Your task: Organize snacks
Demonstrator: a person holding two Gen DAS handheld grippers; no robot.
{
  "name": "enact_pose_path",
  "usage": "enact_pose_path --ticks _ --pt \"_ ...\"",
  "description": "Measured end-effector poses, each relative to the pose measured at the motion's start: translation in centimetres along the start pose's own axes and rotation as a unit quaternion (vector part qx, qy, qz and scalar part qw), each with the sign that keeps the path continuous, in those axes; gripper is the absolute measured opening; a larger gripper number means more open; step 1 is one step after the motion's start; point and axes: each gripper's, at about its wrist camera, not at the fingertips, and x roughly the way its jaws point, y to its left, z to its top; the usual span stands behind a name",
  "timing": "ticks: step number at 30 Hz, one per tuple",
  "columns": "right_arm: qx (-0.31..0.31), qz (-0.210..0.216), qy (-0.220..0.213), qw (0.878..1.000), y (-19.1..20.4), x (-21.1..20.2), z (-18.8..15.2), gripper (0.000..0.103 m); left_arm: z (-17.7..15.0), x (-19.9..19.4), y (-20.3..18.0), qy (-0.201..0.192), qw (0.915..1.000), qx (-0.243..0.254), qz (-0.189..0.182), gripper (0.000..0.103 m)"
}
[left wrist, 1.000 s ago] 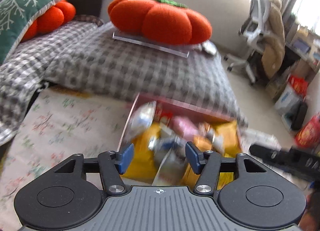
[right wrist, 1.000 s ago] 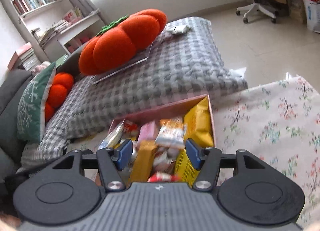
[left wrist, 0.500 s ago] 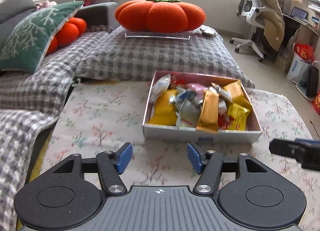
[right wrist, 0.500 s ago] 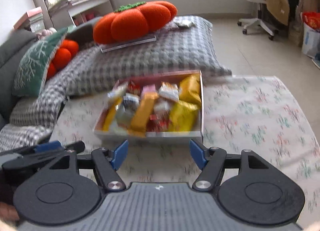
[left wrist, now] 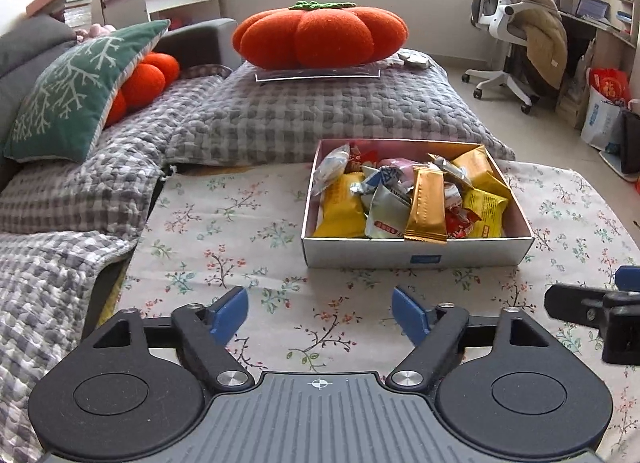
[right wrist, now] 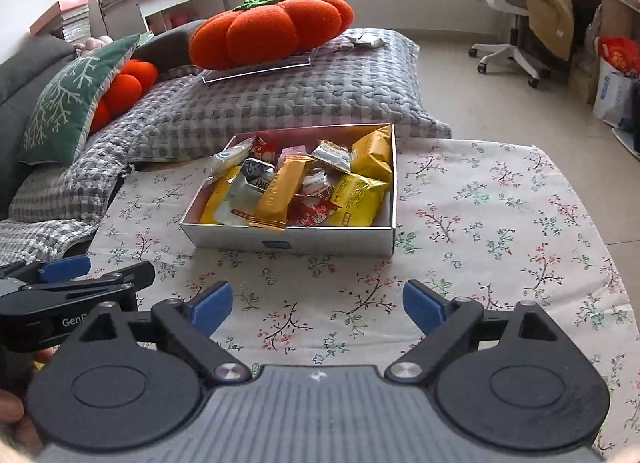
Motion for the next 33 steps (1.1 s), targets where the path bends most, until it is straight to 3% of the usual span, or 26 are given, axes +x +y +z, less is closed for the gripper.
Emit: enact_pose_path --ticks 17,33 --pt "-0.02 -0.015 0.025 0.999 0.7 1.7 -0.9 0.102 0.1 0.6 0.1 0.006 1.0 -0.002 -0.004 0.098" --pt "-0.012 -0.017 0.035 0.999 0.7 2.0 -0.9 0.102 0.2 0.9 0.2 0.019 0.9997 -0.014 0.001 0.103"
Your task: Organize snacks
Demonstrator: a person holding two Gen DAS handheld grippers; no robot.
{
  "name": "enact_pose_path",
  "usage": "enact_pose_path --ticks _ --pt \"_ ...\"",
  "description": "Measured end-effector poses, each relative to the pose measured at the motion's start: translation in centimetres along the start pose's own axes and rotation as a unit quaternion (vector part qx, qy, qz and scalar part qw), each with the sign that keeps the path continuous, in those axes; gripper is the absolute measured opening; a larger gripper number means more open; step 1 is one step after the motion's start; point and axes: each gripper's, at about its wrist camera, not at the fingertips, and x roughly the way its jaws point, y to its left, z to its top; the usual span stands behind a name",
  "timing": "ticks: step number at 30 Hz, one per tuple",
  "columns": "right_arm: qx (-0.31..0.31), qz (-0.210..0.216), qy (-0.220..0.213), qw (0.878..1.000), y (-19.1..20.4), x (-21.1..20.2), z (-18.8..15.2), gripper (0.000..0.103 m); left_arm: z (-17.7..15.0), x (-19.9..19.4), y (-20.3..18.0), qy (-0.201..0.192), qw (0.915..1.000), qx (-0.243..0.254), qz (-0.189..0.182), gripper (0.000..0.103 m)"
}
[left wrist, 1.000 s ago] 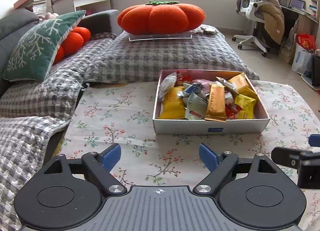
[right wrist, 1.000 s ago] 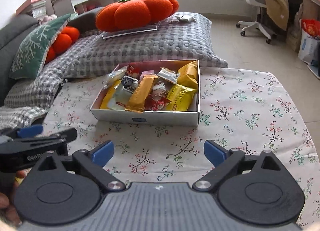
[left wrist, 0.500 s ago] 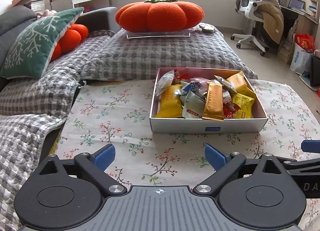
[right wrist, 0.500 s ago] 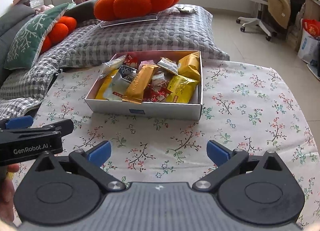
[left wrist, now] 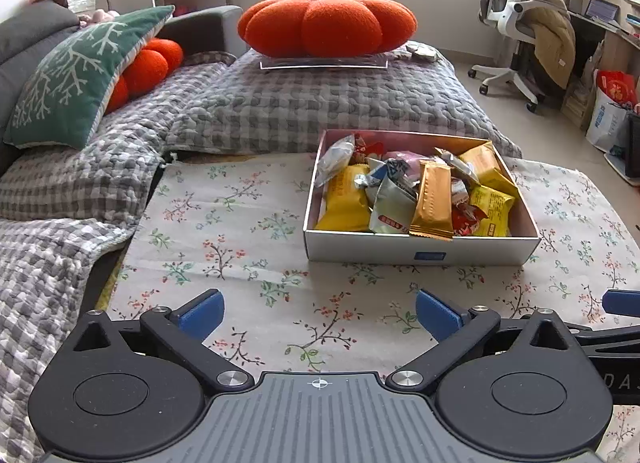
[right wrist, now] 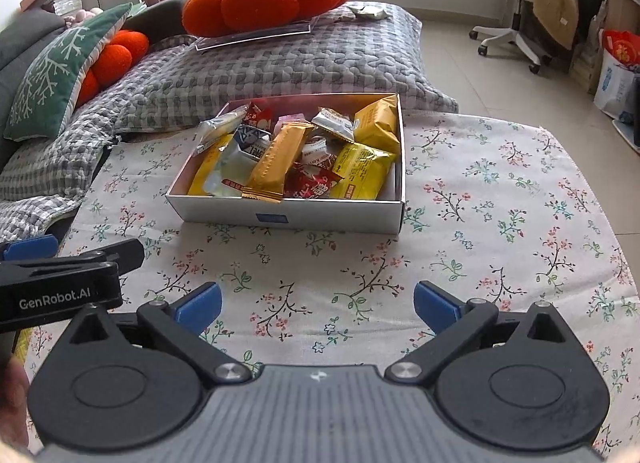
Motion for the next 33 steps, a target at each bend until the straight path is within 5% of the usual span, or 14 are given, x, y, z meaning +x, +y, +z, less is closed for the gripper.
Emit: enact_pose_path --ticks 33 --pt "-0.001 -0.001 0.002 1.0 -0.06 0.07 0.03 0.102 0.02 0.07 0.05 0.003 1.0 -0.005 0.002 0.103"
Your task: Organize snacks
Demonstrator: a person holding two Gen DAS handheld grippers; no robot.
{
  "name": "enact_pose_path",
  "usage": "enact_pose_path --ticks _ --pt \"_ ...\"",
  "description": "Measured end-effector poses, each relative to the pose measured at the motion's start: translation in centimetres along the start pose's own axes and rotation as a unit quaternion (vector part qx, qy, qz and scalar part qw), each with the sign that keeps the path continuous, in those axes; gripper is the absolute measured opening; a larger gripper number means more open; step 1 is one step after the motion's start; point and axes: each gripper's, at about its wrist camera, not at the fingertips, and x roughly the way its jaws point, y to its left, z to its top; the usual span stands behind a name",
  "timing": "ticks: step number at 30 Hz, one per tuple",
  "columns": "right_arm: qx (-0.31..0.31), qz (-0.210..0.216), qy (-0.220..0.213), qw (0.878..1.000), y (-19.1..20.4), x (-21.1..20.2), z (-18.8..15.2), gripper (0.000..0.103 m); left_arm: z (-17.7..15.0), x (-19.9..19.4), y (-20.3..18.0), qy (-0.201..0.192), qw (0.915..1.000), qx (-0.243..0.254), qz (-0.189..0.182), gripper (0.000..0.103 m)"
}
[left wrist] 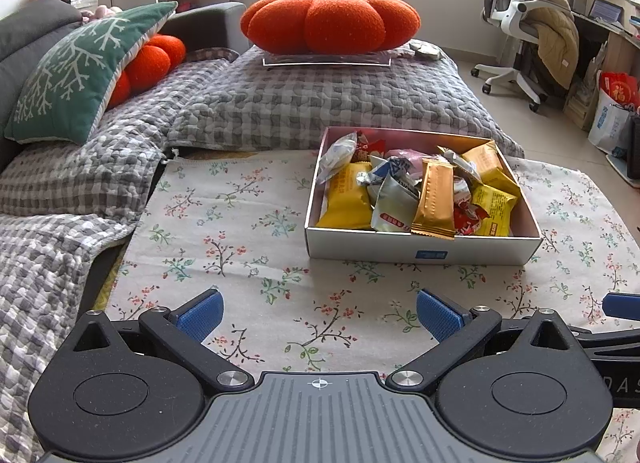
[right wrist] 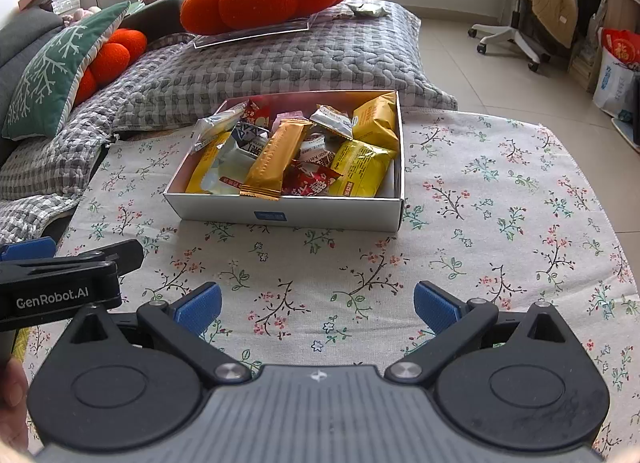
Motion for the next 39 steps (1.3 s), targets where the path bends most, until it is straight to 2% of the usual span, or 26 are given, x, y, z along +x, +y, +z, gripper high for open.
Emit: enact_pose_path --ticks 39 --pt "0.001 -0.002 0.002 1.0 0.01 0.07 -0.13 0.102 -0.02 0.14 -0.09 0.002 1.0 0.005 0.005 0.103"
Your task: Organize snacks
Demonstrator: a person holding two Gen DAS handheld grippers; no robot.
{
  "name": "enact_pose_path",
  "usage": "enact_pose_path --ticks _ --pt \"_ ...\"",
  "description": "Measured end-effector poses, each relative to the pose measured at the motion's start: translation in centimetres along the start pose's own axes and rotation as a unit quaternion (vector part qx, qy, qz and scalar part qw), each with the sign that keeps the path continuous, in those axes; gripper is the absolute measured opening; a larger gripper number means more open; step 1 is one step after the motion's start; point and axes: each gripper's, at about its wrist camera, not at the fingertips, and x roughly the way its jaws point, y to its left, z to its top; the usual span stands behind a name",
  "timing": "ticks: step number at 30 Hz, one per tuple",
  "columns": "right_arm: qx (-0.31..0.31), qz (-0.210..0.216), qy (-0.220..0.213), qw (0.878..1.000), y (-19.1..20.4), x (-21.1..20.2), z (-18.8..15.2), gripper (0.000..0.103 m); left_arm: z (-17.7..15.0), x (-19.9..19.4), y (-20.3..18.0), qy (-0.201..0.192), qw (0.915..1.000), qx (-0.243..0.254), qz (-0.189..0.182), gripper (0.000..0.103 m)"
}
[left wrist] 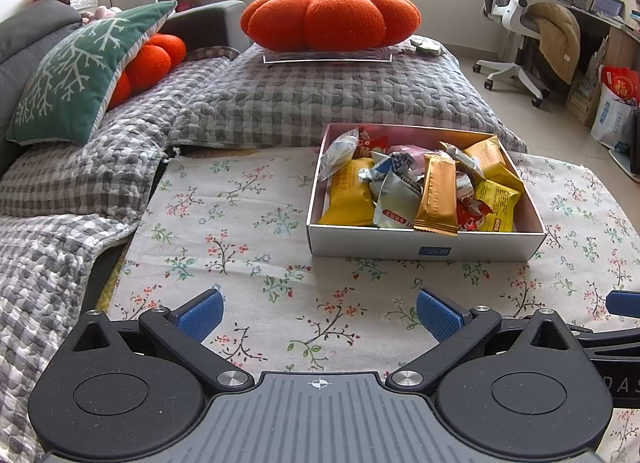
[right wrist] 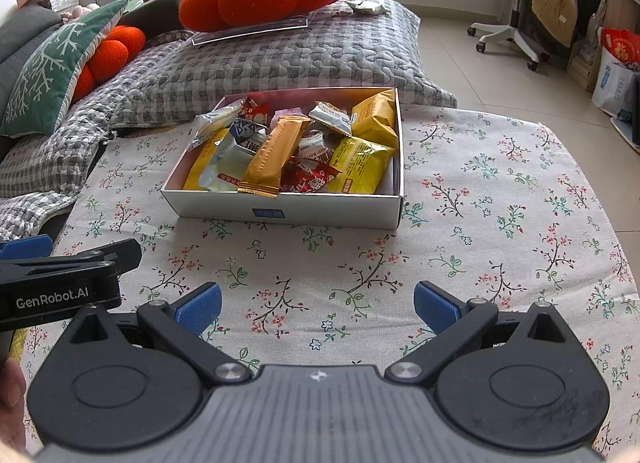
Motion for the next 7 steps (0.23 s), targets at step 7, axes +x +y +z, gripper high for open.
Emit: enact_pose_path --ticks 7 --pt "0.0 0.0 0.0 1.0 0.0 0.0 0.02 0.102 -0.04 0.04 -0.01 0.001 1.0 0.0 0.0 0.103"
